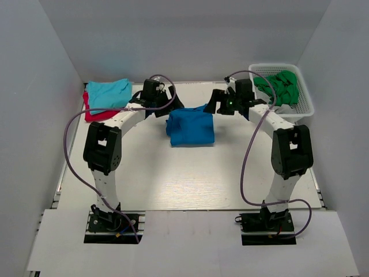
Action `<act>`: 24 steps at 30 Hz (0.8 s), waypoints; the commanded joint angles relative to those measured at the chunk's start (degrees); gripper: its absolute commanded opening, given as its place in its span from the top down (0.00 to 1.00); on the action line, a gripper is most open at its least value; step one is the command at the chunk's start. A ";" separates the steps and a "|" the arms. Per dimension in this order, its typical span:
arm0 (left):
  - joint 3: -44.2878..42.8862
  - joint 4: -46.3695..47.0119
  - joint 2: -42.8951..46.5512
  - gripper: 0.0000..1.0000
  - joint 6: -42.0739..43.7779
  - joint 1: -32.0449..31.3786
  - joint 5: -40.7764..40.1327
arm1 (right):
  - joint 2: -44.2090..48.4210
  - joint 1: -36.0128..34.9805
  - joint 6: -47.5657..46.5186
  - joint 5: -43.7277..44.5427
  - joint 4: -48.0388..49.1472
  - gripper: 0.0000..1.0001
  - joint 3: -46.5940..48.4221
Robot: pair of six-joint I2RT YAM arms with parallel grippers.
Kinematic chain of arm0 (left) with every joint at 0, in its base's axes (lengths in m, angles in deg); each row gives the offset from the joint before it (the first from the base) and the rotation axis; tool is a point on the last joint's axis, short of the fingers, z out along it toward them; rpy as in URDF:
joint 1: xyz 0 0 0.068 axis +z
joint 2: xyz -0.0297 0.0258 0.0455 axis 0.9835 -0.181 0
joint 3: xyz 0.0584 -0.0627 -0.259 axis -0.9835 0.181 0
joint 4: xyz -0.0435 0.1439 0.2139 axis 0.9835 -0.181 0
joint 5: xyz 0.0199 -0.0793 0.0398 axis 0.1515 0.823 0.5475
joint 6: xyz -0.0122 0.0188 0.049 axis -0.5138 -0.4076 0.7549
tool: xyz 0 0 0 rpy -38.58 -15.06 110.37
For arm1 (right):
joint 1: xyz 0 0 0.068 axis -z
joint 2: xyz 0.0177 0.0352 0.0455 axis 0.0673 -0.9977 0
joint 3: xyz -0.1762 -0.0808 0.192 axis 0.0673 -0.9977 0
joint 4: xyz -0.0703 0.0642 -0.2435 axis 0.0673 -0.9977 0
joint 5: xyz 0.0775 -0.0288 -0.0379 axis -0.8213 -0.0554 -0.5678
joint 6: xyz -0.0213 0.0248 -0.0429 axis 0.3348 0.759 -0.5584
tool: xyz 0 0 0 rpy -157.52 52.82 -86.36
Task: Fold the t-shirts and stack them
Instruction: Fold the long partially folded tshirt into a neat square
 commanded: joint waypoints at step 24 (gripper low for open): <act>44.44 9.98 22.73 0.00 -7.65 -15.07 13.59 | 21.09 -11.79 9.19 -3.04 13.53 0.10 -46.08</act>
